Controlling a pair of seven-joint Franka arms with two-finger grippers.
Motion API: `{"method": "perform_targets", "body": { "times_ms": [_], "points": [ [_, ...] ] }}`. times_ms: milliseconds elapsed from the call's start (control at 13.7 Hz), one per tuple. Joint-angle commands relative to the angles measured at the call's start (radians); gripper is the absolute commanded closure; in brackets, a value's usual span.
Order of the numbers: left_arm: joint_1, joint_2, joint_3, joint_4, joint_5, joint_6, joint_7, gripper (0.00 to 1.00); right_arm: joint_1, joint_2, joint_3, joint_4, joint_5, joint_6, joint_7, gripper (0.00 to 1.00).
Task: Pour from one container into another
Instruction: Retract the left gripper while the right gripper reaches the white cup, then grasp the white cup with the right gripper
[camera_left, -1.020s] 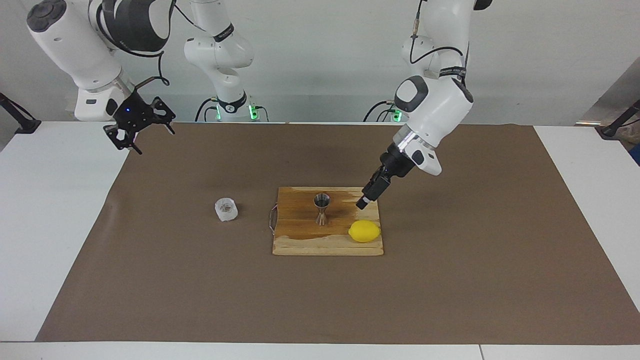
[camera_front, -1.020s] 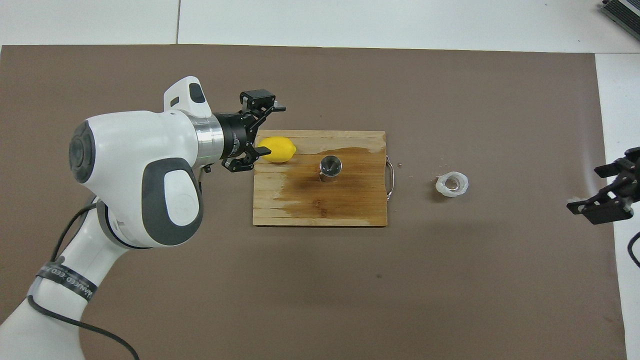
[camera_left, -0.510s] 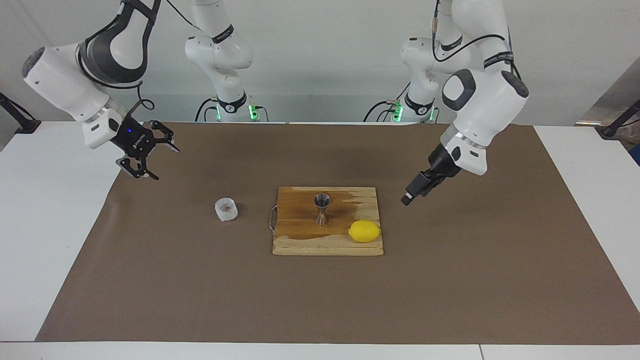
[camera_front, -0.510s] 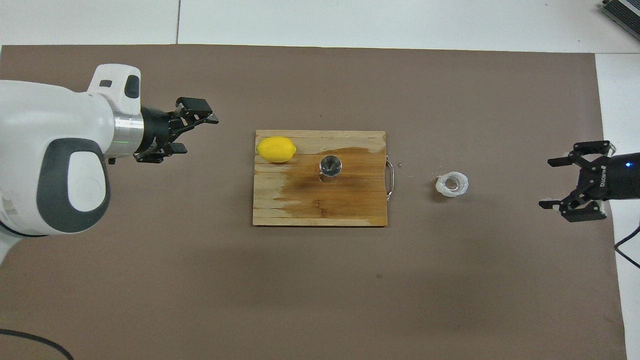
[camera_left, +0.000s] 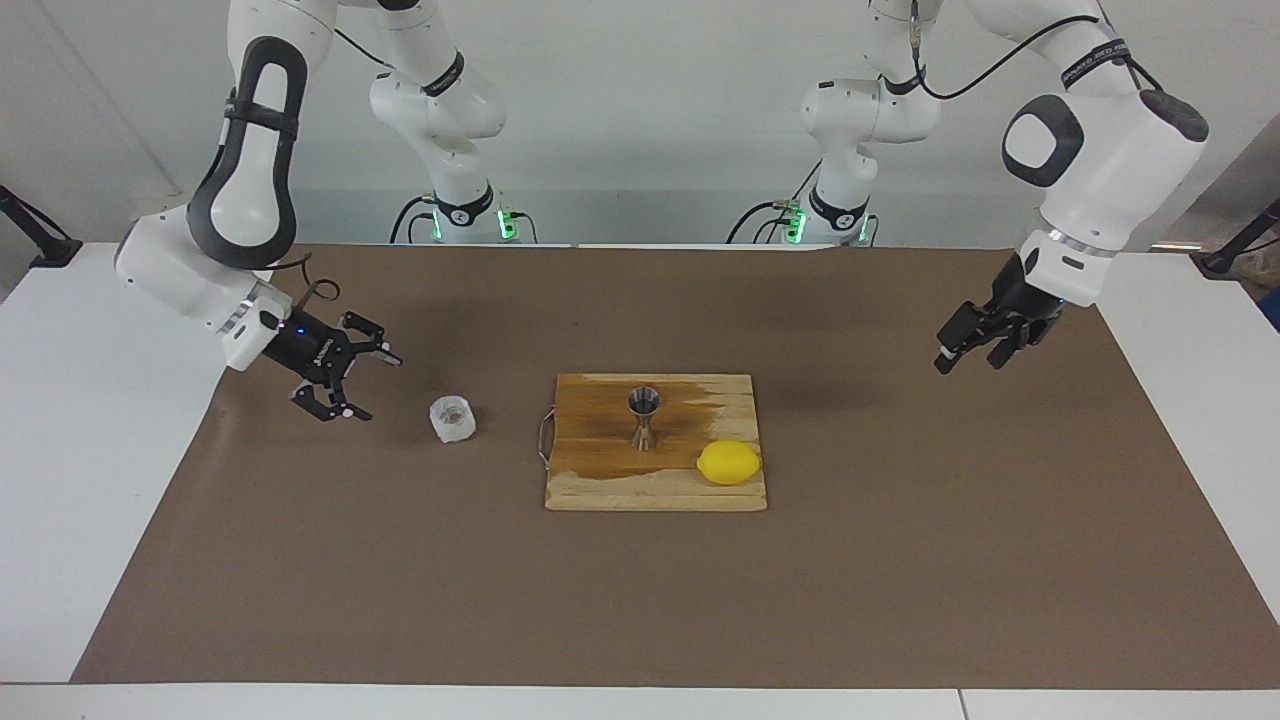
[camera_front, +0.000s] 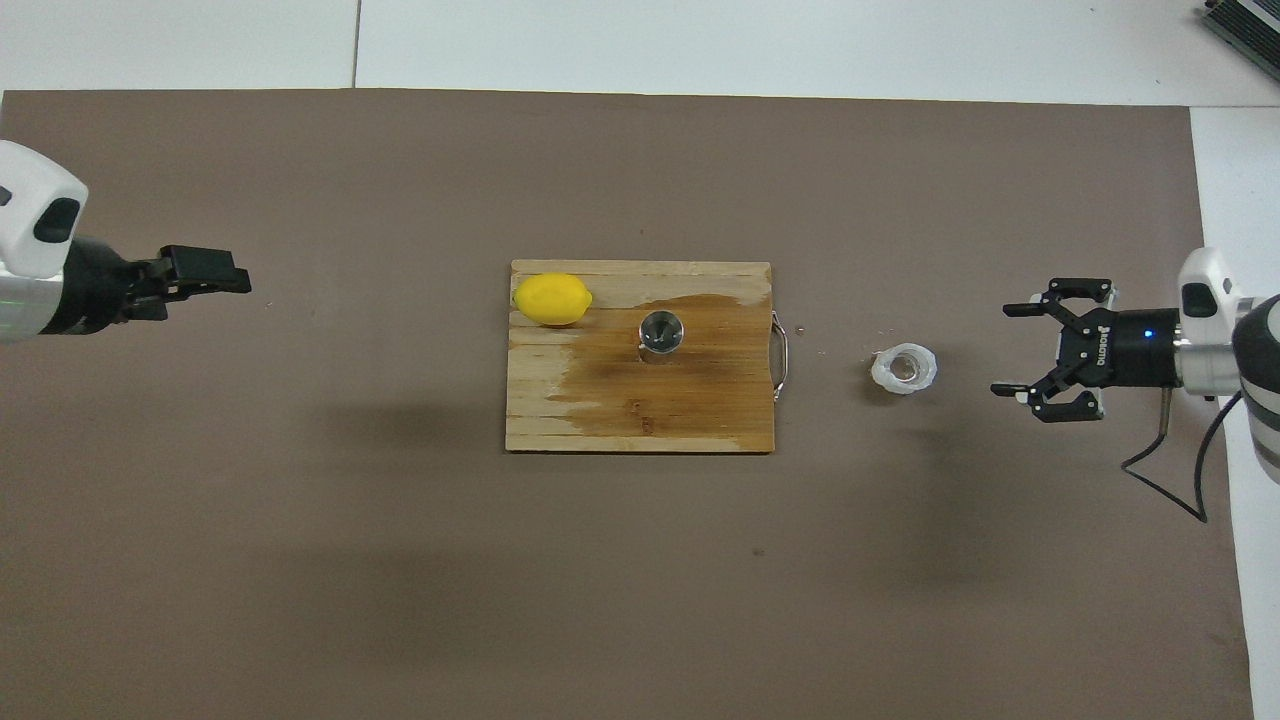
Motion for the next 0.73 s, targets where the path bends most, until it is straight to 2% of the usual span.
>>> {"method": "perform_targets", "body": {
  "times_ms": [0,219,437,510,656],
  "points": [
    [0.032,-0.044,-0.011,0.021,0.114,-0.076,0.098,0.0,0.002,0.025,0.004,-0.043,0.086,0.02,-0.138,0.0],
    [0.033,-0.019,-0.011,0.154,0.165,-0.192,0.136,0.0,0.002,0.134,0.004,-0.042,0.227,0.008,-0.305,0.0],
    [0.032,0.039,-0.011,0.334,0.18,-0.361,0.158,0.0,0.038,0.174,0.005,-0.04,0.266,0.022,-0.392,0.0],
    [0.032,0.048,-0.011,0.372,0.188,-0.404,0.168,0.0,0.057,0.177,0.005,-0.042,0.275,0.031,-0.395,0.0],
    [0.026,0.047,-0.011,0.382,0.19,-0.435,0.188,0.0,0.077,0.202,0.005,-0.036,0.303,0.042,-0.422,0.0]
  ]
}}
